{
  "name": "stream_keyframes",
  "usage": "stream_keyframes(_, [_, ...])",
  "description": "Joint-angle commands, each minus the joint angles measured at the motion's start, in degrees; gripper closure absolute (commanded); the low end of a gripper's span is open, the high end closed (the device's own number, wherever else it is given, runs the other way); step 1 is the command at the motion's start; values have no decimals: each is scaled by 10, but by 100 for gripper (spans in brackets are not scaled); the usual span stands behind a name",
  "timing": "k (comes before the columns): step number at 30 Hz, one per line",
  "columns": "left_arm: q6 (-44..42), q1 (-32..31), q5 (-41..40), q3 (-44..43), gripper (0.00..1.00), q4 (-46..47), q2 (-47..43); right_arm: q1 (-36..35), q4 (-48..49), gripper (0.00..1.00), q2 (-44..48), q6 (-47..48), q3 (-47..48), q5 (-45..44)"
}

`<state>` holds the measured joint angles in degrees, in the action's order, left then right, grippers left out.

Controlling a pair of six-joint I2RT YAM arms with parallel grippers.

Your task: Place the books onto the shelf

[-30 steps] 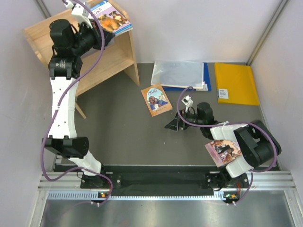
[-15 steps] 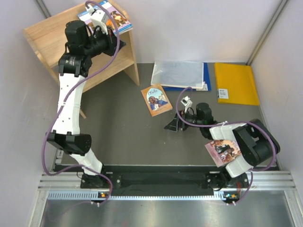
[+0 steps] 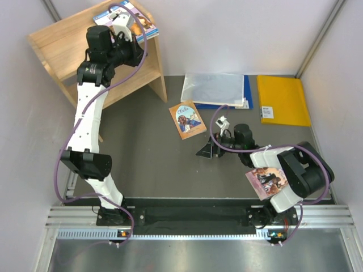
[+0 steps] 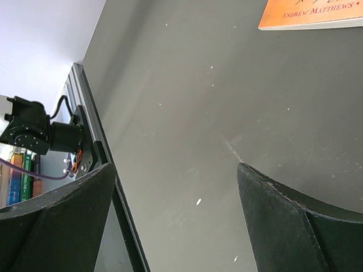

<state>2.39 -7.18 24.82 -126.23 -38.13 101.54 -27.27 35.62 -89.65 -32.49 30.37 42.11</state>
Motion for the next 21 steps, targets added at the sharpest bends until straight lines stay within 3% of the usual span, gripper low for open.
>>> stream_keyframes(1, [0, 1, -19, -32, 100, 50, -1, -9, 37, 12, -4, 0, 8, 6])
stream_keyframes(21, [12, 1, -44, -97, 100, 82, 63, -9, 42, 12, -7, -2, 4, 11])
